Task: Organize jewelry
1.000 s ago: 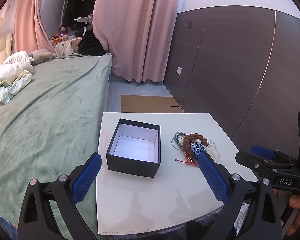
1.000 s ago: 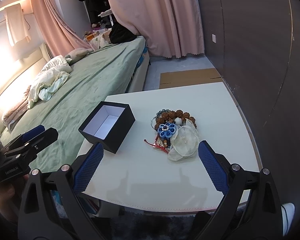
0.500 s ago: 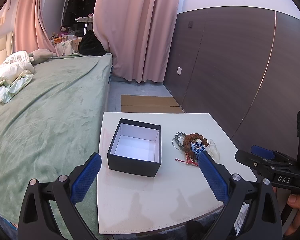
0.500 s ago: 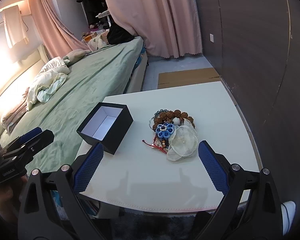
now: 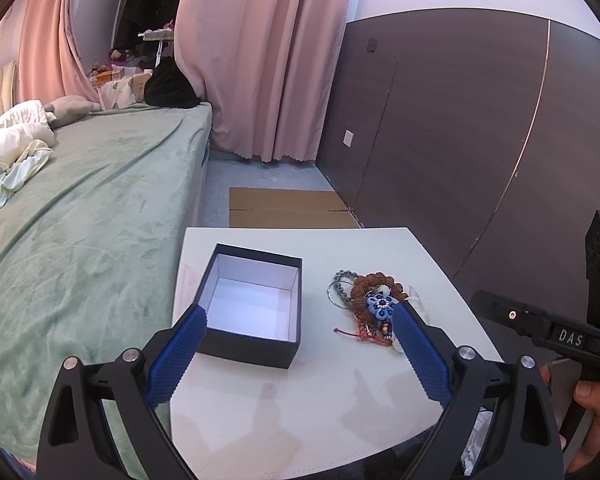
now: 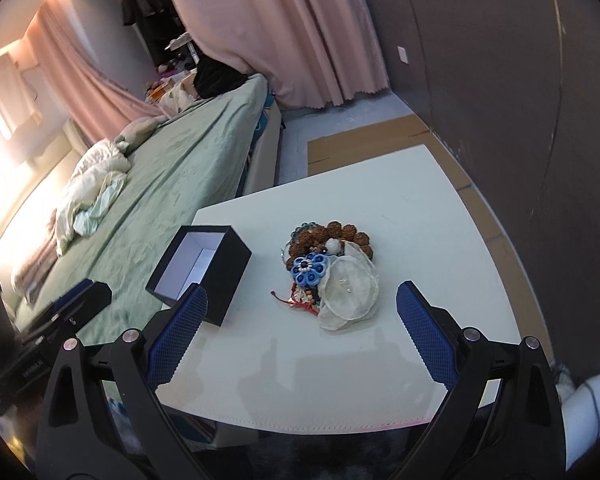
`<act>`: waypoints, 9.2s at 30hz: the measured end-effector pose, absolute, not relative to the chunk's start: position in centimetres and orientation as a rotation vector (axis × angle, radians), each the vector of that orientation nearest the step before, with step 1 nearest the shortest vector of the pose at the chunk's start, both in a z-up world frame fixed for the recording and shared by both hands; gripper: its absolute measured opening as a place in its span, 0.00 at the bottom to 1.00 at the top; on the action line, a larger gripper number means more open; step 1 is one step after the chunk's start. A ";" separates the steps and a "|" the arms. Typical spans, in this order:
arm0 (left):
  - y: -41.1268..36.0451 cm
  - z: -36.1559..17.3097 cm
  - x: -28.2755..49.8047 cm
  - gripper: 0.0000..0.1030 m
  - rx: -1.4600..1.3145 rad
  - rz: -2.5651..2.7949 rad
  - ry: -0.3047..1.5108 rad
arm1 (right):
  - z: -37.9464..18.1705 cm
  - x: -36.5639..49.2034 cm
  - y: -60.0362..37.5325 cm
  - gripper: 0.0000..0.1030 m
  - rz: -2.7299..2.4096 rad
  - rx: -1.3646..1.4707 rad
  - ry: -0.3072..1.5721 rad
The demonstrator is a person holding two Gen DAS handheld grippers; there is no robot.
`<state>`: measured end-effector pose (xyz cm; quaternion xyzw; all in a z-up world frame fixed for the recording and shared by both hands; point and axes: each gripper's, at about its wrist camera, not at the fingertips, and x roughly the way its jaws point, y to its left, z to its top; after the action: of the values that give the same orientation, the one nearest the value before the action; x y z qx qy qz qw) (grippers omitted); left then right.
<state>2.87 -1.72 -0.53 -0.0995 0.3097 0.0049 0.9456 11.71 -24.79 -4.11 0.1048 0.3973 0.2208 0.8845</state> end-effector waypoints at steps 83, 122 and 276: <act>-8.3 -8.0 15.8 0.45 -0.168 -0.227 0.852 | -7.8 21.2 -27.0 0.03 0.344 0.612 0.957; -11.8 -9.7 16.0 0.28 0.007 -0.141 0.819 | -6.8 21.4 -28.9 0.03 0.365 0.618 0.927; -5.8 -2.6 12.9 0.16 -0.263 -0.195 0.675 | -9.5 21.4 -25.6 0.64 0.438 0.563 1.082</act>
<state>12.95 -5.78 -2.60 -0.1285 0.3296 -0.0954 0.9304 21.40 -25.60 -9.50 0.2622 0.5041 0.2038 0.7973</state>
